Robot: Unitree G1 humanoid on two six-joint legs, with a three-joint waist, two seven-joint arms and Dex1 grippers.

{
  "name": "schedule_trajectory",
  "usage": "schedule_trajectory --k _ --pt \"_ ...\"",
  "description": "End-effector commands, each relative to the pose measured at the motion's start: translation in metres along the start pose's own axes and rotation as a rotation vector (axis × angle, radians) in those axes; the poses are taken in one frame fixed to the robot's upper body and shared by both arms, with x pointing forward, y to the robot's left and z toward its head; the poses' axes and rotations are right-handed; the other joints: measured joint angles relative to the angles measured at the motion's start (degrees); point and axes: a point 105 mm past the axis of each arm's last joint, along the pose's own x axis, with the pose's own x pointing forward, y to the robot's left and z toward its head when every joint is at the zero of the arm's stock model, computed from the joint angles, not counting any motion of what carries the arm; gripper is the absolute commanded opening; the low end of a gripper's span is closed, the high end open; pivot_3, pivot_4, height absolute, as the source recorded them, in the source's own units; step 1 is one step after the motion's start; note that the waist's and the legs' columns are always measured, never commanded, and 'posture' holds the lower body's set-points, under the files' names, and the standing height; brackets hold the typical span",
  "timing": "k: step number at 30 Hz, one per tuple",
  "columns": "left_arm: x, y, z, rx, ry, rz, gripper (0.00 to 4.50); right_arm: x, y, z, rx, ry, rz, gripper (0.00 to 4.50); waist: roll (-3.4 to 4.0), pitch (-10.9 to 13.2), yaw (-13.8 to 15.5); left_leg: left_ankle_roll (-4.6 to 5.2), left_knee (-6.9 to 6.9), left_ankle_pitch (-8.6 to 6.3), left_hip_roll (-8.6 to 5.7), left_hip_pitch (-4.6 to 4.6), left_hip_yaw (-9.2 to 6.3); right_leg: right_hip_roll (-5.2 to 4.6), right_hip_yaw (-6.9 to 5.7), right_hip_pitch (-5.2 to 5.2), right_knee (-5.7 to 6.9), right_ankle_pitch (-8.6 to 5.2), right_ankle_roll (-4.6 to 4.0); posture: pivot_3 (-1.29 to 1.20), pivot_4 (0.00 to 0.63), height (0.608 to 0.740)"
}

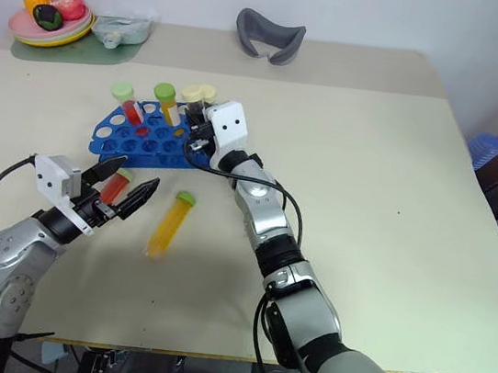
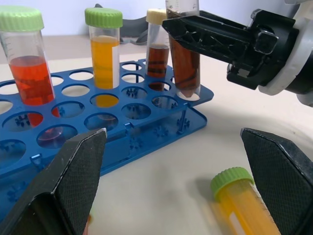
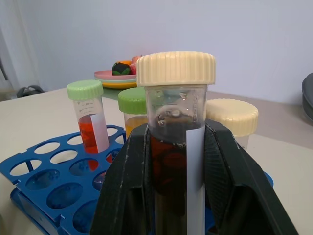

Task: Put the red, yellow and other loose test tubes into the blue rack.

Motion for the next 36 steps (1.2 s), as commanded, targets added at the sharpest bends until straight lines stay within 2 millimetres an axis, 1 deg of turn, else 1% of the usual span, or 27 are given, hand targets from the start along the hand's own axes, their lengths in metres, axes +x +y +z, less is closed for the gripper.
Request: schedule_trajectory --k 1,7,9,11,13,14,15,19,20,22,24,27,31,33,36 --pt "0.002 -0.004 0.01 0.033 -0.031 -0.023 4.5 0.007 0.001 0.011 -0.005 -0.042 -0.004 0.81 0.0 0.0 0.0 0.0 0.0 0.0 0.0 0.01 0.0 0.0 0.0 0.01 0.0 0.0 0.0 0.0 0.15 0.74" --pt "0.001 -0.004 0.01 0.031 -0.028 -0.026 4.5 0.004 0.001 0.007 0.015 -0.038 -0.003 0.81 0.0 0.0 0.1 0.0 0.0 0.0 0.0 0.06 0.0 0.0 0.0 0.07 0.0 0.0 0.0 0.0 0.15 0.74" --pt "0.001 -0.004 0.01 0.031 -0.026 -0.027 4.5 0.003 0.002 0.007 0.023 -0.043 0.001 1.87 0.0 0.0 0.1 0.0 0.0 0.0 0.0 0.07 0.0 0.0 0.0 0.07 0.0 0.0 0.0 0.0 0.15 0.74" --pt "0.001 -0.004 0.01 0.031 -0.025 -0.029 4.5 0.002 0.003 0.008 0.028 -0.05 0.005 2.71 0.0 0.0 0.0 0.0 0.0 0.0 0.0 0.07 0.0 0.0 0.0 0.08 0.0 0.0 0.0 0.0 0.15 0.74" --pt "0.001 -0.004 0.01 0.031 -0.025 -0.03 4.5 0.002 0.003 0.01 0.03 -0.064 0.004 3.82 0.0 0.0 0.0 0.0 -0.01 0.0 0.0 0.07 0.0 0.0 0.0 0.07 0.0 0.0 0.0 0.0 0.15 0.74" --pt "0.002 -0.005 0.01 0.031 -0.026 -0.032 4.5 0.001 0.002 0.013 0.026 -0.076 -0.003 4.3 0.0 0.0 0.0 0.0 -0.02 0.0 0.0 0.07 0.0 0.0 0.0 0.07 0.0 0.0 0.0 0.0 0.15 0.74" --pt "0.002 -0.005 0.01 0.031 -0.026 -0.032 4.5 0.001 0.001 0.015 0.024 -0.087 -0.007 4.41 0.0 0.0 0.0 0.0 -0.02 0.0 0.0 0.07 0.0 0.0 0.0 0.07 0.0 0.0 0.0 0.0 0.15 0.74" --pt "0.002 -0.005 0.01 0.032 -0.024 -0.033 4.5 -0.002 0.001 0.028 0.016 -0.135 0.013 4.41 0.01 0.0 0.0 0.0 -0.02 0.0 0.0 0.07 0.0 0.0 0.0 0.07 0.0 0.0 0.0 0.0 0.15 0.74" --pt "0.002 -0.005 0.01 0.033 -0.02 -0.032 4.5 -0.004 0.0 0.035 0.005 -0.154 0.024 4.41 0.01 0.0 0.0 0.0 -0.02 0.0 0.0 0.07 0.0 0.0 0.0 0.07 0.0 0.0 0.0 0.0 0.15 0.74" --pt "0.001 -0.005 0.01 0.036 -0.004 -0.029 4.5 -0.01 -0.003 0.048 -0.004 -0.19 0.039 4.41 0.01 0.0 0.1 0.0 -0.03 0.0 0.0 0.07 0.0 0.0 0.0 0.07 0.0 0.0 0.0 0.0 0.15 0.74" --pt "0.001 -0.008 0.013 0.041 0.018 -0.04 4.5 -0.02 -0.007 0.061 -0.007 -0.215 0.057 4.41 0.01 0.0 0.2 0.0 -0.03 0.0 0.0 0.06 0.0 -0.01 0.0 0.07 -0.01 0.0 0.0 0.0 0.15 0.74" --pt "0.004 -0.013 0.017 0.068 0.081 -0.066 4.5 -0.043 -0.019 0.071 -0.036 -0.204 0.084 4.41 0.0 0.0 0.3 0.0 -0.02 0.0 0.0 0.04 -0.03 -0.03 -0.01 0.08 -0.02 -0.01 0.0 0.0 0.15 0.74" --pt "0.013 -0.02 0.02 0.127 0.204 -0.089 4.5 -0.076 -0.037 0.074 -0.086 -0.112 0.135 4.41 0.0 0.0 0.3 0.01 -0.02 0.0 -0.02 0.05 -0.03 -0.03 0.0 0.11 -0.03 -0.01 0.01 0.0 0.15 0.74" --pt "0.021 -0.025 0.027 0.161 0.247 -0.096 4.5 -0.097 -0.04 0.072 -0.123 -0.026 0.217 4.41 0.01 0.0 0.3 0.01 -0.01 -0.01 -0.03 0.05 -0.04 -0.02 -0.01 0.12 -0.03 -0.01 0.01 0.0 0.15 0.74" --pt "0.029 -0.026 0.033 0.2 0.333 -0.094 4.5 -0.133 -0.035 0.066 -0.18 0.133 0.4 4.41 -0.01 0.0 0.3 0.02 -0.02 -0.01 -0.03 0.04 -0.05 -0.01 -0.01 0.15 -0.06 -0.02 0.02 0.0 0.15 0.74"
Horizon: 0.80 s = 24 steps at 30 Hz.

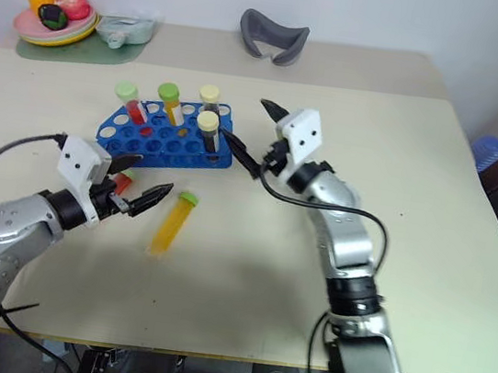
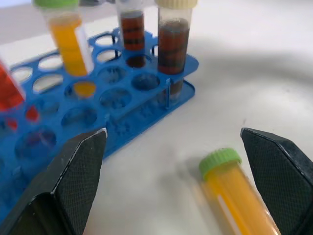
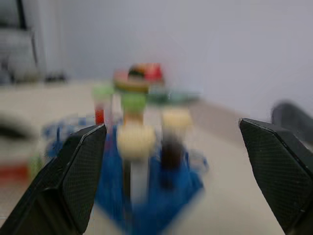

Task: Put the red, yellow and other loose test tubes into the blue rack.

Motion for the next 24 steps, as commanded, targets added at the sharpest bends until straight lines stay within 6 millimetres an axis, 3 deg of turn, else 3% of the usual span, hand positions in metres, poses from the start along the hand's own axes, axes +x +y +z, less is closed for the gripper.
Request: schedule_trajectory --k 1,3,8,17,24 --pt "0.003 -0.001 0.008 0.027 0.101 0.001 4.5 -0.029 0.024 0.013 -0.043 0.072 0.24 4.41 0.0 0.0 -0.2 0.01 -0.02 -0.01 0.0 0.02 0.0 0.0 0.0 0.02 -0.03 0.0 0.01 0.0 0.15 0.74" --pt "0.006 0.003 0.006 0.014 0.189 0.012 4.5 -0.049 0.033 0.009 -0.047 0.155 0.34 4.41 -0.01 0.0 -0.2 0.05 -0.02 -0.03 0.0 0.09 0.01 0.03 0.03 0.06 -0.06 -0.01 0.01 0.0 0.15 0.74" --pt "0.016 -0.006 0.008 -0.014 0.456 -0.094 4.5 -0.066 0.029 0.004 -0.021 0.239 0.36 4.41 -0.17 0.1 -0.1 0.08 0.03 -0.04 0.0 0.44 -0.02 0.08 0.03 0.47 -0.09 -0.02 0.01 0.0 0.15 0.74" --pt "0.016 -0.014 -0.002 -0.009 0.71 -0.243 4.5 -0.072 0.035 0.001 -0.006 0.259 0.381 4.41 -0.23 0.2 0.1 0.21 -0.15 -0.12 0.0 0.32 -0.04 0.02 -0.02 0.53 -0.65 -0.02 0.03 0.0 0.15 0.74" --pt "0.024 -0.028 -0.01 -0.081 0.734 -0.267 4.5 -0.072 0.045 -0.001 0.016 0.251 0.375 4.41 -0.24 0.2 1.1 0.21 -0.03 -0.12 -0.02 0.33 -0.04 -0.04 -0.03 0.63 -0.65 -0.01 0.05 0.0 0.15 0.74"
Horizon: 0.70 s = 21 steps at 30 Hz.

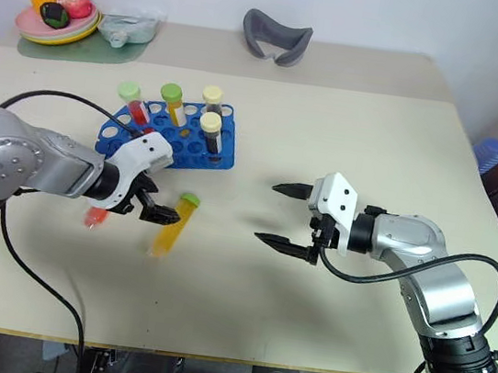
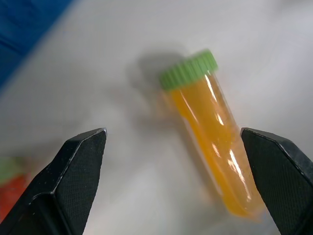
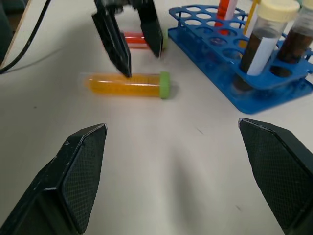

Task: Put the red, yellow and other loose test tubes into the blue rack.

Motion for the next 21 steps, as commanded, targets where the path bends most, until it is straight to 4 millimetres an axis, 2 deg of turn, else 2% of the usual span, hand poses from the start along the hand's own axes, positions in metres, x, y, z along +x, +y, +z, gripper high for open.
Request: schedule_trajectory --k 1,6,13,16,19,21 --pt "0.002 -0.007 0.006 0.002 -0.014 -0.005 4.5 0.001 0.005 0.01 -0.024 -0.035 0.001 4.41 0.0 0.0 0.3 0.0 0.0 0.0 0.0 -0.01 0.0 0.0 0.01 -0.02 0.0 0.0 0.0 0.0 0.15 0.74" --pt "0.016 -0.015 0.004 0.015 0.004 0.04 4.5 0.006 0.009 0.008 -0.012 -0.044 -0.003 4.41 -0.01 0.0 0.4 0.0 0.01 0.0 -0.01 -0.01 0.01 -0.01 0.0 0.0 -0.01 0.0 0.0 0.0 0.15 0.74" --pt "0.021 -0.009 -0.01 -0.006 0.056 0.114 4.5 0.008 0.01 0.009 -0.008 -0.048 -0.002 4.41 0.0 0.0 0.4 -0.01 0.01 0.01 -0.01 0.02 0.0 -0.01 0.01 0.0 0.01 0.0 0.0 0.0 0.15 0.74" --pt "0.019 -0.004 -0.009 -0.026 0.054 0.142 3.6 0.009 0.011 0.01 -0.007 -0.049 0.0 4.5 0.01 0.0 0.4 -0.01 0.01 0.01 -0.01 0.04 0.01 0.0 0.01 0.01 0.02 0.0 0.0 0.0 0.15 0.74" --pt "0.018 0.002 -0.01 -0.043 0.058 0.17 2.19 0.009 0.012 0.009 -0.006 -0.047 0.002 4.5 0.01 0.0 0.4 -0.01 0.02 0.01 -0.02 0.04 0.01 0.0 0.01 0.01 0.02 0.0 0.0 0.0 0.15 0.74" --pt "0.017 0.004 -0.01 -0.051 0.061 0.178 2.19 0.01 0.011 0.01 -0.007 -0.047 0.001 4.5 0.01 0.0 0.4 -0.02 0.02 0.01 -0.02 0.04 0.01 -0.01 0.01 0.01 0.02 0.0 0.0 0.0 0.15 0.74"
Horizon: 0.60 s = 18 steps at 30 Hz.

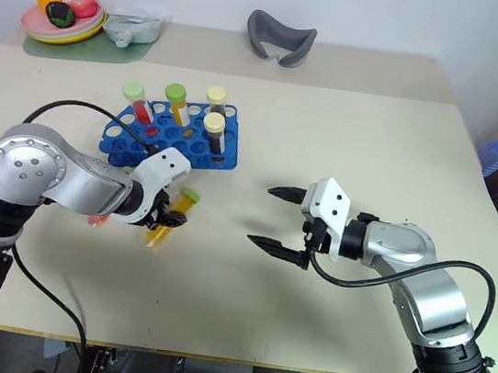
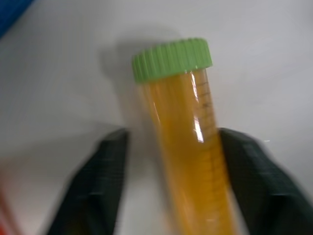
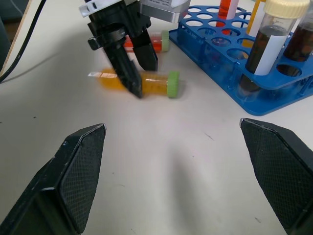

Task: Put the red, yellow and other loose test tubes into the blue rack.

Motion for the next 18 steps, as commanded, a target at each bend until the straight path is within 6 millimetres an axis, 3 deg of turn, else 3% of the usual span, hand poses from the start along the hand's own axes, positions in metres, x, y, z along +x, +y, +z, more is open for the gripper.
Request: schedule_trajectory --k 1,8,18 --pt "-0.002 0.005 -0.004 -0.011 0.017 0.015 2.19 0.003 0.007 0.012 -0.04 -0.038 0.021 4.5 0.0 0.0 0.0 0.0 0.0 0.0 0.0 0.0 0.0 0.0 0.0 0.0 0.0 0.0 0.0 0.0 0.15 0.74" --pt "-0.01 0.025 0.0 0.002 0.02 0.092 2.19 0.003 0.008 0.012 -0.038 -0.037 0.016 4.5 0.0 0.0 0.0 -0.02 0.0 0.01 0.0 0.01 0.01 0.02 0.0 0.0 0.02 0.0 0.0 0.0 0.15 0.74" --pt "-0.014 0.03 0.002 0.063 0.077 0.046 2.19 0.005 0.006 0.011 -0.038 -0.038 0.016 4.5 0.0 0.0 0.0 -0.08 -0.01 0.04 -0.02 -0.01 0.01 0.01 -0.01 0.0 -0.01 0.0 0.0 0.0 0.15 0.74"
